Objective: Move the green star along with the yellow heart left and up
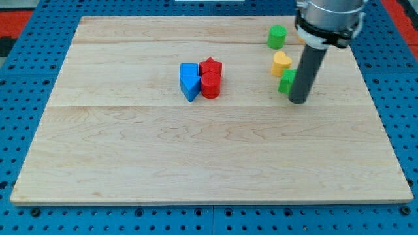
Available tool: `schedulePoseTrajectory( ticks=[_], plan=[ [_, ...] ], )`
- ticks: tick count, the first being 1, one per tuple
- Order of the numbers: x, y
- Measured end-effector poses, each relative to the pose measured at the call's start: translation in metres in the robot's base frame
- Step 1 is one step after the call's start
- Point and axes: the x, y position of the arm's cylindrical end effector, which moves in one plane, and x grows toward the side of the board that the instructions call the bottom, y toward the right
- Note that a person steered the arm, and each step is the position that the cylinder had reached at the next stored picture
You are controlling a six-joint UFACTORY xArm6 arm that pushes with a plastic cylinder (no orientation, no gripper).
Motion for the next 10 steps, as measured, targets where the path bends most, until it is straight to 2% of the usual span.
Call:
schedulePoseTrajectory(
  ticks=[1, 2, 3, 4, 5, 6, 9, 10],
  plan=[
    [-0.027, 0.033],
    [-0.061, 0.037],
    [-0.059, 0.022],
    [-0.032, 0.022],
    [-0.028, -0.006],
    [-0.044, -0.031],
    [-0.134, -0.04],
    [-0.136, -0.056]
  ],
)
